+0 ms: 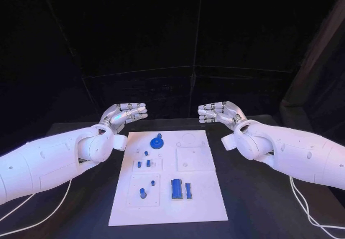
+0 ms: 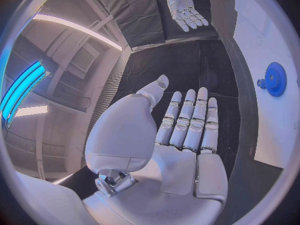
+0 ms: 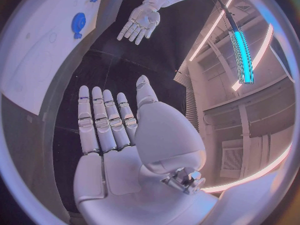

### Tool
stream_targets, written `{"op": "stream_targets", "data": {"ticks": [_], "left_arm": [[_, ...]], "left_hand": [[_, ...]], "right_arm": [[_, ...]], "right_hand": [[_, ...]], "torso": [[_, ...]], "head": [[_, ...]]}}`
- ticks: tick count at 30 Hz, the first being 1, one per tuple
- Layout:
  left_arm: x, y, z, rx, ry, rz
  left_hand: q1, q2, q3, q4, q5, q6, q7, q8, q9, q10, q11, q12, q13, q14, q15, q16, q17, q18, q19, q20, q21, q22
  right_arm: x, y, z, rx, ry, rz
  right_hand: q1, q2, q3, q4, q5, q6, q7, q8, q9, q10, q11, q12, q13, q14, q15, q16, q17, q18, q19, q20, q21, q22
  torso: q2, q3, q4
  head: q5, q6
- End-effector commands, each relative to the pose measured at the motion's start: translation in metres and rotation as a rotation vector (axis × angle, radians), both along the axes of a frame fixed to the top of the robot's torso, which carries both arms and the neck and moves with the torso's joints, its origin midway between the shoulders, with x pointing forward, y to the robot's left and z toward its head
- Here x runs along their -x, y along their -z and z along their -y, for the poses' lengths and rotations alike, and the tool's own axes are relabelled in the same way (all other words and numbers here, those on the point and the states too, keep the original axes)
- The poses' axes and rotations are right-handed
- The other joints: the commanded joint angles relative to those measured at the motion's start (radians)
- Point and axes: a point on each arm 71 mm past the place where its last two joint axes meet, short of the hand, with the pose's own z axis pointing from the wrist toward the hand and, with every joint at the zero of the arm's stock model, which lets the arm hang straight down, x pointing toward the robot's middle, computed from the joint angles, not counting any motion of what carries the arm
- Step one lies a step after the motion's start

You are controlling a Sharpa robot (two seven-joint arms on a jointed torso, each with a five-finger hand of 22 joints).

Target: Assemble the parts on the task board

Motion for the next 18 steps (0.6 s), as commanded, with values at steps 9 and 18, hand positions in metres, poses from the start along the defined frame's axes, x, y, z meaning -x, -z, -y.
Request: {"op": "stream_targets", "data": {"ticks": [9, 18], "left_arm": [[0.012, 0.005, 0.011, -0.018, -0.044, 0.003], [0.043, 0.010, 0.036, -0.066, -0.164, 0.020]], "left_hand": [[-0.647, 0.076, -0.161, 0.048, -0.055, -0.480, -0.084, -0.077, -0.065, -0.503, -0.100, -0.080, -0.062, -0.463, -0.091, -0.085, -0.124, -0.080, -0.304, -0.148, -0.082, -0.107], [-0.837, 0.076, -0.207, 0.048, -0.055, -0.620, -0.162, -0.077, -0.065, -0.648, -0.196, -0.080, -0.062, -0.597, -0.177, -0.161, -0.124, -0.101, -0.392, -0.191, -0.082, -0.206]], "right_arm": [[0.015, 0.003, -0.009, -0.061, 0.066, 0.000], [0.047, 0.009, -0.025, -0.165, 0.225, -0.027]], "right_hand": [[-0.695, -0.088, 0.108, -0.028, -0.134, -0.460, -0.092, -0.066, -0.081, -0.502, -0.089, -0.063, -0.125, -0.512, -0.071, -0.064, -0.104, -0.069, -0.473, -0.127, -0.097, -0.072], [-0.900, -0.088, 0.139, -0.028, -0.134, -0.597, -0.183, -0.066, -0.081, -0.651, -0.177, -0.063, -0.125, -0.666, -0.145, -0.064, -0.104, -0.090, -0.614, -0.168, -0.097, -0.072]], "torso": [[-0.046, 0.0130, 0.0255], [-0.062, 0.0174, 0.0343]], "head": [[0.021, 0.045], [0.028, 0.062]]}}
